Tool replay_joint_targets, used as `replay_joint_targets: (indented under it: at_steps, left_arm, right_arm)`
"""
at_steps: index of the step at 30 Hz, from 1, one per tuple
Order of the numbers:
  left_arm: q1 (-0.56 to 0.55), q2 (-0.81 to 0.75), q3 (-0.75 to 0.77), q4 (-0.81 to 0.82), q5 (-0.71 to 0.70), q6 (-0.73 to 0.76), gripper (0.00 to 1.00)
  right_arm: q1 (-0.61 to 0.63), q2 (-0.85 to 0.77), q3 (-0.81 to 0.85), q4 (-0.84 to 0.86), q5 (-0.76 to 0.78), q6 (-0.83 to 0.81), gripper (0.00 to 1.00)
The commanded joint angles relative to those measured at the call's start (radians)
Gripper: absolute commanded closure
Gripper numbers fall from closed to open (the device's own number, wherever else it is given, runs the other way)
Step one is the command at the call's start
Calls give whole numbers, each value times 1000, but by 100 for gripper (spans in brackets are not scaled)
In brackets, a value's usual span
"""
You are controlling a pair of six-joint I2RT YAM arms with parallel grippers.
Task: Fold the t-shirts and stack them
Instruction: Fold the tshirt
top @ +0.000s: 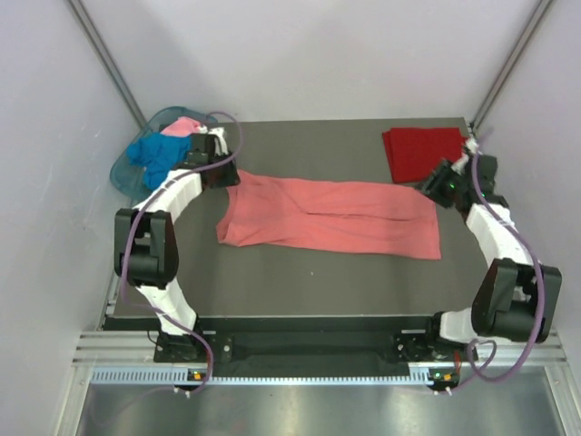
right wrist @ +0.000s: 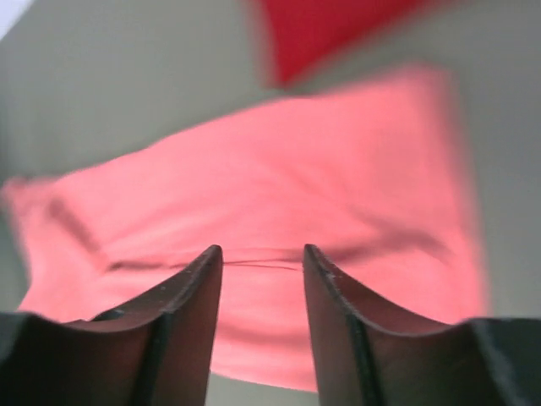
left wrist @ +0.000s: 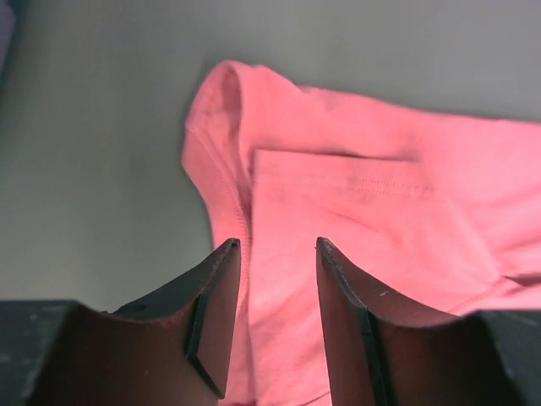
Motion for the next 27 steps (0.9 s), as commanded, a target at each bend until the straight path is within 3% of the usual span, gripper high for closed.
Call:
replay_joint_targets:
  at_steps: [1, 5, 11, 21, 27]
  left_arm:
    - [122, 17, 55, 8, 271, -54, 54]
    - [130, 107, 163, -70, 397, 0, 56]
    - [130, 201, 213, -68, 435, 19, 56]
    - [130, 298, 233, -106, 454, 49, 58]
    - [130, 302, 220, -111, 443, 74, 59]
  right_arm:
    - [169, 80, 139, 105, -198, -88, 54]
    - [385, 302, 327, 101, -267, -135, 51]
    - [536, 588, 579, 179, -317, -106, 50]
    - [681, 947, 933, 198, -403, -92, 49]
    - [728, 1061, 1010, 191, -403, -73, 44]
